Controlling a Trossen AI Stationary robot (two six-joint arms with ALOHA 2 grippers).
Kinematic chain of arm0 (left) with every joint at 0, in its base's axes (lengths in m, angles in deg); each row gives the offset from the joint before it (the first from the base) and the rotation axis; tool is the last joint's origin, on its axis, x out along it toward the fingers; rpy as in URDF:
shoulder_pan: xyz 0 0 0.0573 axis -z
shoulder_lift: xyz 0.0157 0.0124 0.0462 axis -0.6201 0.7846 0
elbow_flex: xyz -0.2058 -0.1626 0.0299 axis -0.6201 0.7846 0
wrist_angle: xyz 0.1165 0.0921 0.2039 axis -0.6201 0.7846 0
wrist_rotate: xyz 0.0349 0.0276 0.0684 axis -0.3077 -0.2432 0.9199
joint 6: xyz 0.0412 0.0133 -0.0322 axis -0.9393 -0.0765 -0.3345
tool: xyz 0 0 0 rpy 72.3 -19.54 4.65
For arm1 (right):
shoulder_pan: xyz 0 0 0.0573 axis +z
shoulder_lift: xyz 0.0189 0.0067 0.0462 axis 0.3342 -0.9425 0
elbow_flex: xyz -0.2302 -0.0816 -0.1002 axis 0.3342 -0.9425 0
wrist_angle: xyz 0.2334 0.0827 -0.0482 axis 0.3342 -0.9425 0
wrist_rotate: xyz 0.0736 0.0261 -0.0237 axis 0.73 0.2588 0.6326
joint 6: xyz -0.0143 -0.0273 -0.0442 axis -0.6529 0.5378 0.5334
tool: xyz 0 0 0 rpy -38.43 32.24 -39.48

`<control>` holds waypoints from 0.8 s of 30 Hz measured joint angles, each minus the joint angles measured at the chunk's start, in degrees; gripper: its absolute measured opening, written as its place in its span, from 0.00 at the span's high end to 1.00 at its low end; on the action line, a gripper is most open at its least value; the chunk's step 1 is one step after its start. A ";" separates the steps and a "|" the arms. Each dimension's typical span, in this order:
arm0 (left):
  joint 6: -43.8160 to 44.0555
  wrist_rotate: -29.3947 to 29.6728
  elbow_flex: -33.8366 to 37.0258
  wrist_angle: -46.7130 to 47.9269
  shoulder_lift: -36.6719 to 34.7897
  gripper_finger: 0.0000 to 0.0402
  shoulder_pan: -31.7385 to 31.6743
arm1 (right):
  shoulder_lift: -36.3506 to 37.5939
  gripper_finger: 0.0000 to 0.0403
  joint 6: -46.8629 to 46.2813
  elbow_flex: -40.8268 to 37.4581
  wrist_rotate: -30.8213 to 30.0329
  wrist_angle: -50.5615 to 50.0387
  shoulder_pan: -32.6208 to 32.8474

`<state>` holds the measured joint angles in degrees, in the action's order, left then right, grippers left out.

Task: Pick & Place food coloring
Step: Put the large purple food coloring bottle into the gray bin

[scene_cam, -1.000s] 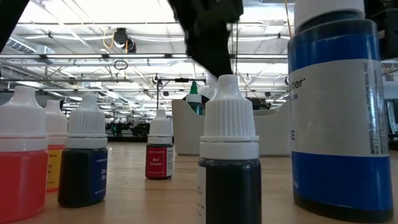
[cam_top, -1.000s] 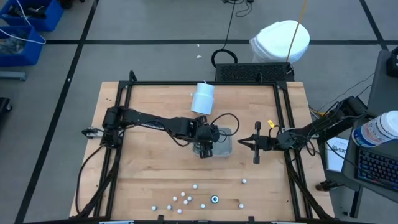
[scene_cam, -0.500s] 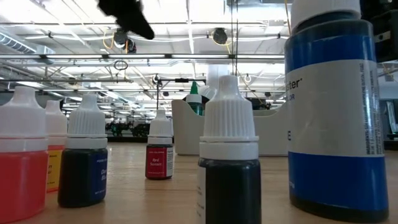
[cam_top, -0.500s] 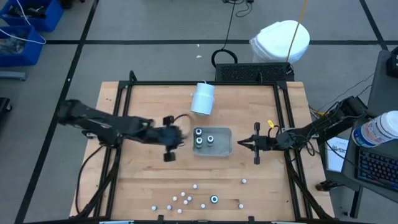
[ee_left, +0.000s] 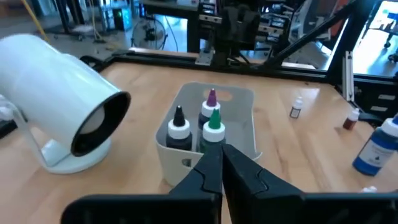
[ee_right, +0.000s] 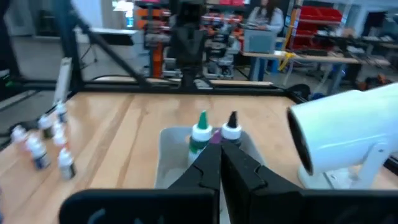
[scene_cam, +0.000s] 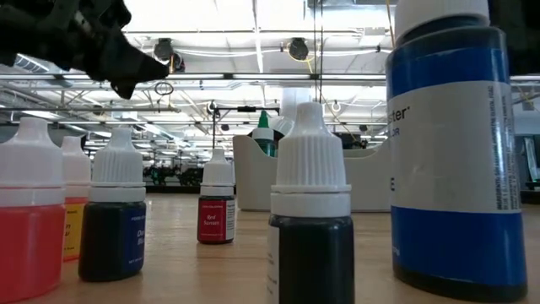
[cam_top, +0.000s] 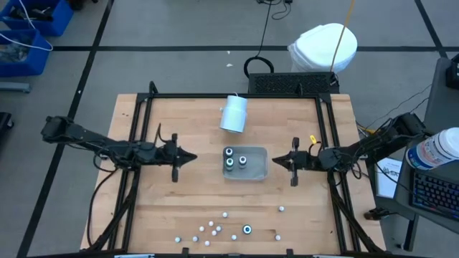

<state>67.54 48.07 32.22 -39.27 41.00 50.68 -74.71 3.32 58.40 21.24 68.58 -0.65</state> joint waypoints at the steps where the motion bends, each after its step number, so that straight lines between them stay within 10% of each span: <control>1: -0.70 0.00 0.69 -1.03 -0.08 0.97 0.00 | -0.86 1.00 -0.39 1.48 0.02 -0.79 -0.82; 16: -9.44 -1.51 2.26 3.42 0.06 0.99 -0.11 | -26.52 0.98 0.63 29.77 7.50 -16.69 -8.81; 24: -9.20 -1.53 2.26 5.46 0.16 0.92 -0.11 | -34.45 0.68 1.45 29.75 7.38 -10.51 -9.89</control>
<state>58.34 46.54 34.47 -33.80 41.16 50.57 -109.17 4.77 88.15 28.62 58.07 -10.54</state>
